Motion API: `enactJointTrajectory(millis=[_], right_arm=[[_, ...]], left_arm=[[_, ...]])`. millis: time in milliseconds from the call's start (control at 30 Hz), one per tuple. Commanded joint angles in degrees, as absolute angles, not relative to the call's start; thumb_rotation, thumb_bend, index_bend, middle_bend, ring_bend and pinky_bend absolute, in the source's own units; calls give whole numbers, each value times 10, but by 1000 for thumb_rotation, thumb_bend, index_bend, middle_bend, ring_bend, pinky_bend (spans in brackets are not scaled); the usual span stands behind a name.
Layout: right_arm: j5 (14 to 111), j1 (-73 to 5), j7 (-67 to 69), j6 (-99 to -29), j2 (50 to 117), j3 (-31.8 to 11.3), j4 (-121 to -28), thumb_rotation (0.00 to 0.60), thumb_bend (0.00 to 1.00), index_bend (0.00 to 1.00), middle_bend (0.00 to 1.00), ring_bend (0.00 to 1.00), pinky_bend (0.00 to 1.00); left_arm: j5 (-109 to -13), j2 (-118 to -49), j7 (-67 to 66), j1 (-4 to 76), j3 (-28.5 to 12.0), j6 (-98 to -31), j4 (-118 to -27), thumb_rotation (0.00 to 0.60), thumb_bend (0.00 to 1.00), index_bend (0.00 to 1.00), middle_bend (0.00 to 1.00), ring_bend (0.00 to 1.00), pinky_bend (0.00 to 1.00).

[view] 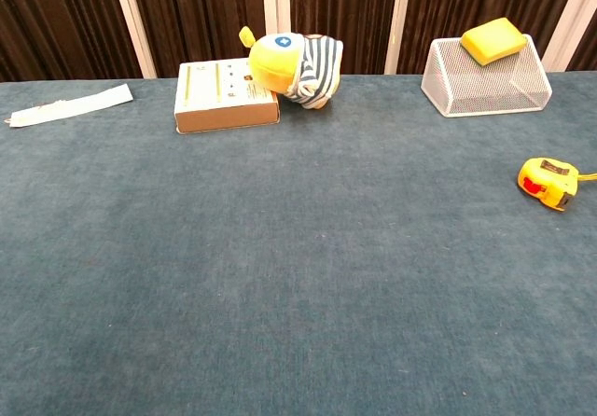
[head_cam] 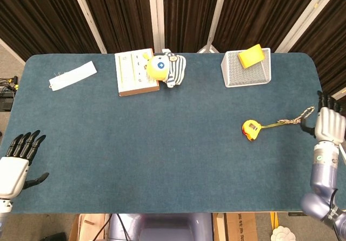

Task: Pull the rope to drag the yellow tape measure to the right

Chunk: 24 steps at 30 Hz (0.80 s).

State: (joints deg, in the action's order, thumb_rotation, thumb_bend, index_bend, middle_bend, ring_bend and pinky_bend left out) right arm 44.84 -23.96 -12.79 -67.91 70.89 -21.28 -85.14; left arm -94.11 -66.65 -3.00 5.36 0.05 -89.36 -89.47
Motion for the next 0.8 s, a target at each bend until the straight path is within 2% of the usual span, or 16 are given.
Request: enactJointTrajectory(millis=[33,233,467,800], right_arm=[[546,-202,-84,-715,689,-175,-931,600,288,0,0,0,0],[733,-143,-59,-799,664,-88,-1006,600,272,0,0,0,0],[848,-88,-64,-865,659,-14,-993,600,271,0,0,0,0],[866,-63,-44,-894,661,-8,-951,600,271,0,0,0,0]], left_arm=[[-941,-666,-30,53,0,-895,-894,600,0,0,0,0,0],[-943,-666,-33,52,1,-897,-893,600,0,0,0,0,0],[-940,-666,-43,52,2,-893,-892,600,0,0,0,0,0],[-934,-667,-40,51,-1,-894,-891,600,0,0,0,0,0]])
